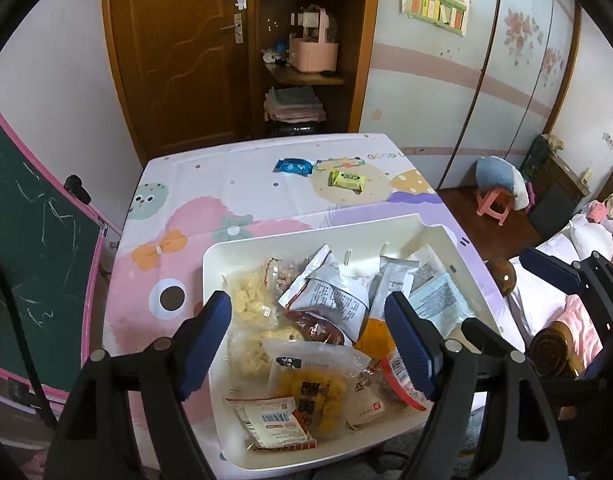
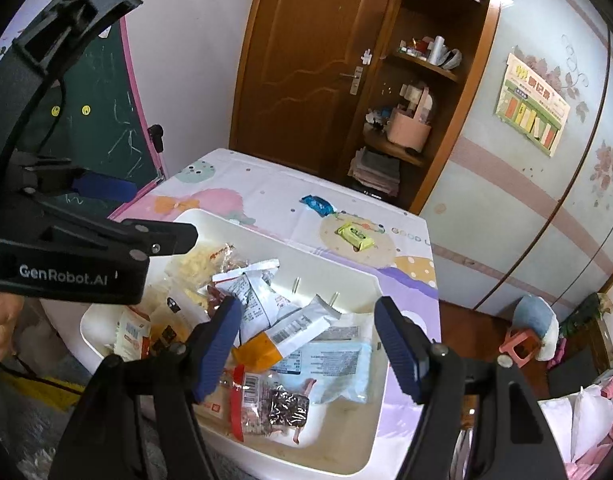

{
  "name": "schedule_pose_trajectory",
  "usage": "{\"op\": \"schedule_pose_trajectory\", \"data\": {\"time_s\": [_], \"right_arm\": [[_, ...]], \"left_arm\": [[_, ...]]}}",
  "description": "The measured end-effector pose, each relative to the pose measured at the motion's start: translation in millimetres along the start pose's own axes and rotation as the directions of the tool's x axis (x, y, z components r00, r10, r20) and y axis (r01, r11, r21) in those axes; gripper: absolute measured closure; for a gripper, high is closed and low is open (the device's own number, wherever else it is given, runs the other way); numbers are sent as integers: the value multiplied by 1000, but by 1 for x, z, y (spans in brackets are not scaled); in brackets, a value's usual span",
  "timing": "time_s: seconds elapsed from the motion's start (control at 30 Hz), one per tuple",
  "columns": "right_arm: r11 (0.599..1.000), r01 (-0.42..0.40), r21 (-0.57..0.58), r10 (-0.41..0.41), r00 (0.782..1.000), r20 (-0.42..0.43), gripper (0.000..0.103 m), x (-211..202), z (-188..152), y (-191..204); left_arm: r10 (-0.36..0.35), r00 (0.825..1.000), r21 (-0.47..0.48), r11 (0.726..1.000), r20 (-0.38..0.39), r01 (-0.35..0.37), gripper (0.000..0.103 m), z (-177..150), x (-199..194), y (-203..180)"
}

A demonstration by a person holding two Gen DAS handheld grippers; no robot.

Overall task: Organize snacks
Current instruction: 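Move both tools away from the tray toward the last two packs on the table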

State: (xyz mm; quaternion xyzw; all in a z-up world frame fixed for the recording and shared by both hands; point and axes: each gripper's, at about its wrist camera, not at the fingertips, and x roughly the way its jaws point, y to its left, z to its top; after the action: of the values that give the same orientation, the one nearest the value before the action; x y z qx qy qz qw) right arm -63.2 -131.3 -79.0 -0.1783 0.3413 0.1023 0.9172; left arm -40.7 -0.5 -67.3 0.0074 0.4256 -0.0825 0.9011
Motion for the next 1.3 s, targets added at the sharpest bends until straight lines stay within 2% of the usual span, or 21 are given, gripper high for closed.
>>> {"op": "schedule_pose_trajectory", "data": {"time_s": [0.17, 0.27, 0.47, 0.63, 0.8, 0.93, 1.0, 1.07, 1.13, 1.17, 1.23, 1.27, 1.3], "right_arm": [[999, -29, 41, 30, 999, -33, 33, 14, -3, -9], [996, -55, 67, 58, 997, -42, 33, 21, -5, -15], [990, -76, 116, 85, 994, -69, 33, 43, -3, -33], [988, -68, 138, 78, 995, -69, 33, 57, 9, -56], [976, -90, 196, 100, 994, -45, 33, 66, 43, -99], [974, -84, 212, 86, 996, -4, 33, 68, 84, -140], [972, -58, 228, 59, 998, 3, 33, 71, 106, -162], [967, -47, 251, 45, 999, 14, 33, 75, 125, -185], [959, -42, 280, 38, 999, 18, 33, 80, 140, -202], [953, -42, 300, 38, 999, 19, 33, 84, 148, -212], [947, -46, 317, 43, 999, 17, 33, 95, 163, -226], [947, -40, 319, 39, 999, 8, 33, 105, 172, -232], [949, -33, 315, 35, 999, 1, 33, 111, 177, -234]], "left_arm": [[17, 1000, 18, 1000, -10, -17, 25, 3, 7, -4], [51, 999, 51, 997, -5, -51, 25, 6, 13, -9], [79, 997, 81, 994, -14, -78, 25, 21, 25, -13], [109, 994, 122, 986, 18, -110, 25, 50, 28, -11], [127, 988, 189, 972, 87, -141, 25, 104, 20, -15], [161, 972, 254, 946, 169, -201, 25, 161, 9, -25], [188, 959, 273, 931, 212, -242, 25, 195, 5, -29], [218, 949, 282, 918, 229, -279, 25, 220, 7, -33], [262, 931, 303, 893, 255, -334, 27, 242, 12, -38], [296, 913, 321, 867, 282, -380, 28, 256, 18, -42], [339, 889, 340, 833, 308, -435, 28, 278, 31, -46], [353, 884, 343, 826, 305, -448, 28, 290, 39, -47], [357, 888, 343, 827, 291, -445, 28, 301, 48, -47]]}}
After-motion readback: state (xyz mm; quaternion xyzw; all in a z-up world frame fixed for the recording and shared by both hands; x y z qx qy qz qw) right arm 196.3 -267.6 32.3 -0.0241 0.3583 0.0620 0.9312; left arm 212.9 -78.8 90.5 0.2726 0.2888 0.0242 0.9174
